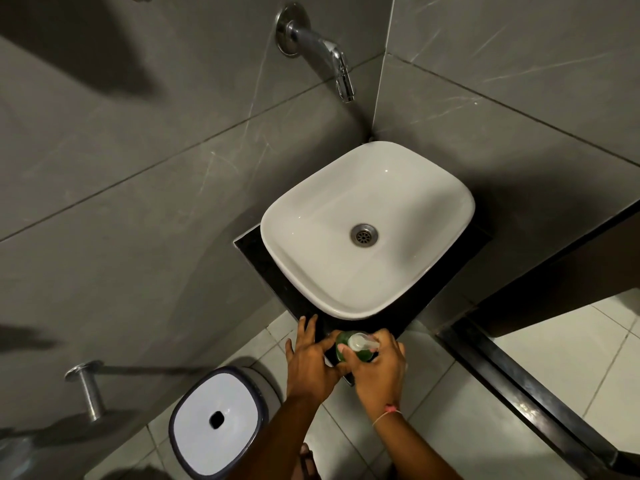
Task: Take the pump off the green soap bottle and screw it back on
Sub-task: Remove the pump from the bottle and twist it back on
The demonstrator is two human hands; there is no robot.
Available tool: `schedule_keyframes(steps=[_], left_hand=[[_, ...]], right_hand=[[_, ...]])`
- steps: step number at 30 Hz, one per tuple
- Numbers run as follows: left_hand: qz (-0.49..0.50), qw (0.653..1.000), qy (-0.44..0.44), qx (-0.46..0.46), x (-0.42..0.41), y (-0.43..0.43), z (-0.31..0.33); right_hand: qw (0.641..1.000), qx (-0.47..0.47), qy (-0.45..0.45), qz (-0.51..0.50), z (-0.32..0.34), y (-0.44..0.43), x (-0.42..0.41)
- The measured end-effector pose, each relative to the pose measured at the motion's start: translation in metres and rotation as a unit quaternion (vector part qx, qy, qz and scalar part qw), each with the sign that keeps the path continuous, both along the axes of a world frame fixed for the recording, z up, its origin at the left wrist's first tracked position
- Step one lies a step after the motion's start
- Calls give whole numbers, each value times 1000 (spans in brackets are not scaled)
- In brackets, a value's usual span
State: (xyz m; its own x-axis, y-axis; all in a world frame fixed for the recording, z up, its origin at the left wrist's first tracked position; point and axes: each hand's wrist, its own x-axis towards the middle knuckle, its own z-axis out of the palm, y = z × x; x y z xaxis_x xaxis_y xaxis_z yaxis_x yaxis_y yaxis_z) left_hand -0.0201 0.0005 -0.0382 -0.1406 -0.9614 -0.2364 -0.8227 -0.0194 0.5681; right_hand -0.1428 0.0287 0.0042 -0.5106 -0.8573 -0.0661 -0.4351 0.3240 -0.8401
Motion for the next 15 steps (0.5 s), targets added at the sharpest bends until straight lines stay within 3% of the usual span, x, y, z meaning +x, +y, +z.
schedule_keyframes(steps=[7,15], left_hand=[[-12,1000,-7,-2,1,-2,4],[-15,1000,-10,1,2,-2,3]], right_hand=[[998,5,28,60,-1,6,-5],[999,29,32,15,7,-1,1]])
